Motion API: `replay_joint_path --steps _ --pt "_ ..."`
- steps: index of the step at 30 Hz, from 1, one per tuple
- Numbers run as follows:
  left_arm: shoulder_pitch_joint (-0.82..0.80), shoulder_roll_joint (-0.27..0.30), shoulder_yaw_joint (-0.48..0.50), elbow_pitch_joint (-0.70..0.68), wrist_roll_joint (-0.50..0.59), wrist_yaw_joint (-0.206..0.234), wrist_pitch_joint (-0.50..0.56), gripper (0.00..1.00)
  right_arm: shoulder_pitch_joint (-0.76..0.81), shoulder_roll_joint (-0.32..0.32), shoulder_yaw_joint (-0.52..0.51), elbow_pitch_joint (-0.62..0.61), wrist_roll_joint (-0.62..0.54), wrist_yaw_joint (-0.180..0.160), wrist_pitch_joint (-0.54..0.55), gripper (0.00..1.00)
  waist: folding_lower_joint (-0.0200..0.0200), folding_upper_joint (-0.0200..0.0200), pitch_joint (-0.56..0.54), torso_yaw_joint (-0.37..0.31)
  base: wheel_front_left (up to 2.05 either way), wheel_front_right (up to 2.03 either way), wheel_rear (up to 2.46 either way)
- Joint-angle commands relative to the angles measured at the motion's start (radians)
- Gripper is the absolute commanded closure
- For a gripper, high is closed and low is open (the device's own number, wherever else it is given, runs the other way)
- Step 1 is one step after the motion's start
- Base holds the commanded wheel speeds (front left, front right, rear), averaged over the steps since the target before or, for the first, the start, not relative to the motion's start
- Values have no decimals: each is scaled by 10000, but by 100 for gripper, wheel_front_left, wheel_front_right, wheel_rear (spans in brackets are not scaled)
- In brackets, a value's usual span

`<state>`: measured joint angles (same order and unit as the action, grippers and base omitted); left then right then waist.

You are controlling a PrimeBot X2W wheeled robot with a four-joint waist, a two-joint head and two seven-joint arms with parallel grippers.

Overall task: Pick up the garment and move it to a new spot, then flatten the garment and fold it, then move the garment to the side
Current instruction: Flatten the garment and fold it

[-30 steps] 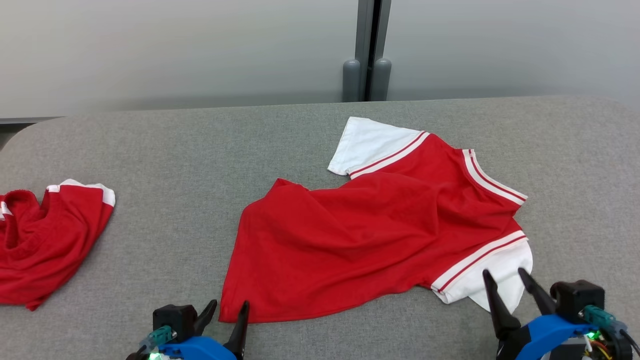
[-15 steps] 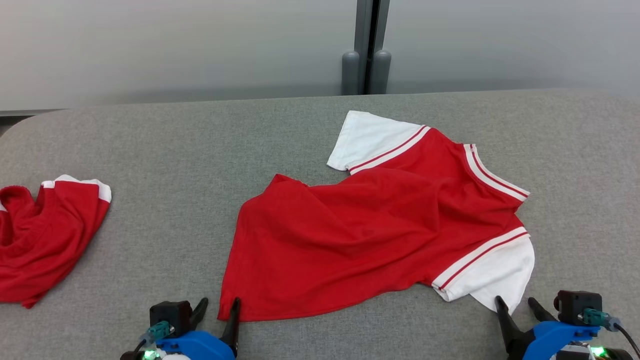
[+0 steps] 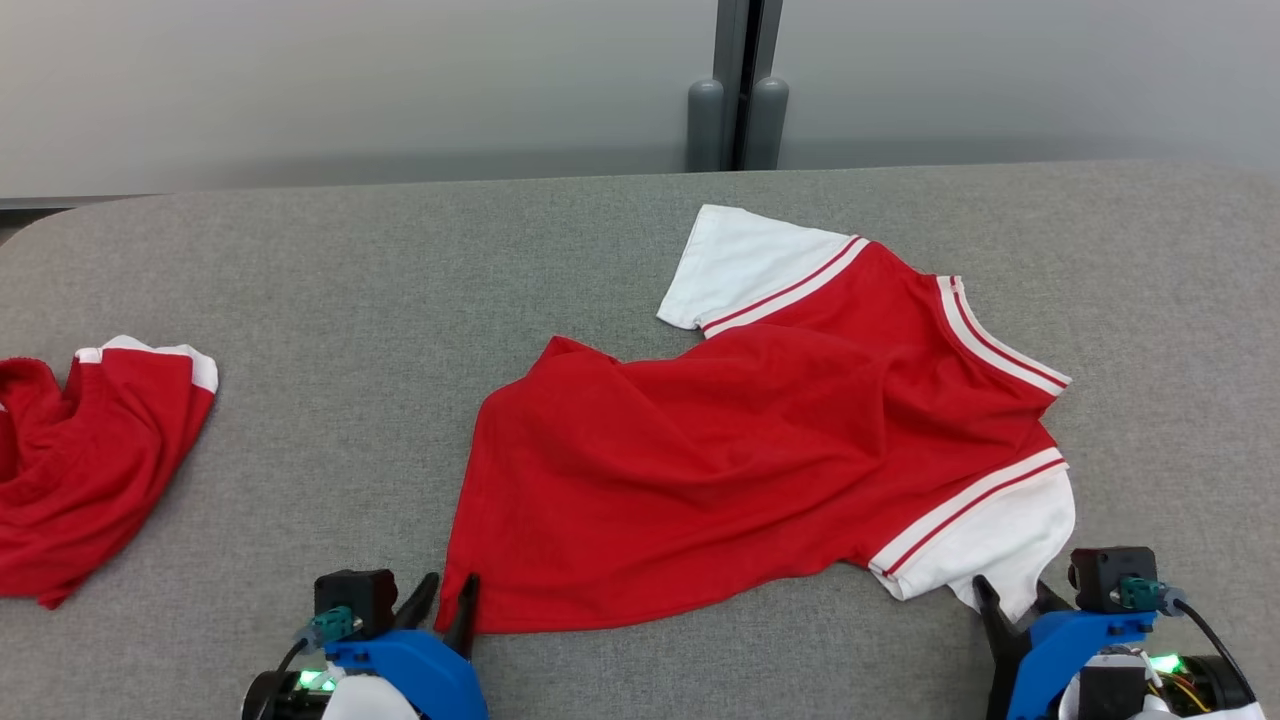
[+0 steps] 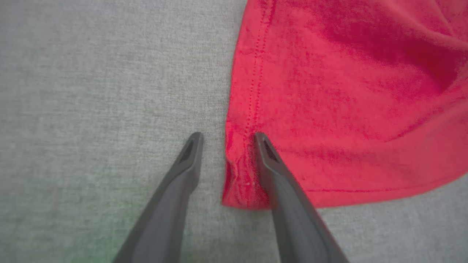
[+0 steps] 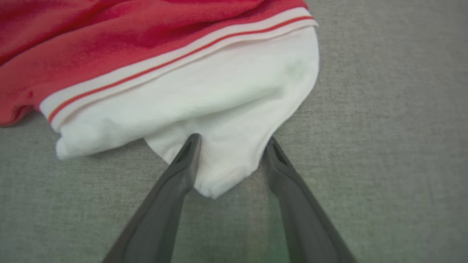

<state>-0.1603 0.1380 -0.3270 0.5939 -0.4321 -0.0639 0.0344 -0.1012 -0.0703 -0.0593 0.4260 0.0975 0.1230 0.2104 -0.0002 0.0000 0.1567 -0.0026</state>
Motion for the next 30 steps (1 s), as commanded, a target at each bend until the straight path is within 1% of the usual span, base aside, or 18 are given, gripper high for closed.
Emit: replay_joint_path --steps 1,2,5,7,11,12,16,17,20,23,27,30 --pt "423 -205 -443 501 -26 -199 568 85 289 355 408 288 -54 140 406 100 2 0 14 12 0 0 0" --pt "470 -245 -546 474 -71 -270 584 100 339 332 385 213 -65 135 423 100 2 0 16 13 0 0 0" --pt "591 -290 -733 316 -160 -410 523 100 384 257 255 -197 38 124 326 100 2 0 8 8 0 0 0" --pt "568 -277 -689 85 -238 -445 253 100 377 242 86 -559 85 91 171 100 2 0 6 0 0 0 0" --pt "420 -124 -181 -813 -488 -320 -483 100 368 191 -217 -1466 275 78 -19 100 2 0 -48 -12 0 0 0" --pt "420 -124 -181 -813 -488 -320 -483 100 368 191 -217 -1466 275 78 -19 100 2 0 -48 -12 0 0 0" --pt "508 27 182 -2030 -948 -406 -678 100 530 190 -389 -2749 441 78 152 100 2 0 -137 -28 0 0 0" --pt "559 2 291 -2425 -1169 -420 -691 100 576 191 -494 -3128 415 80 219 100 2 0 -161 -30 0 0 0" --pt "672 -217 724 -3776 -2271 -528 -637 100 712 197 -818 -4227 472 80 459 100 2 0 -227 -38 0 0 0" --pt "815 -214 916 -5027 -3110 -603 -396 100 785 196 -961 -5231 660 80 661 100 2 0 -295 -77 0 0 0" --pt "832 -258 1163 -6445 -4225 -625 11 100 814 193 -1213 -6253 890 80 781 100 2 0 -384 -139 0 0 0" --pt "727 -234 1348 -7476 -4979 -599 445 100 725 194 -1390 -7096 823 80 953 100 2 0 -446 -205 0 0 0"
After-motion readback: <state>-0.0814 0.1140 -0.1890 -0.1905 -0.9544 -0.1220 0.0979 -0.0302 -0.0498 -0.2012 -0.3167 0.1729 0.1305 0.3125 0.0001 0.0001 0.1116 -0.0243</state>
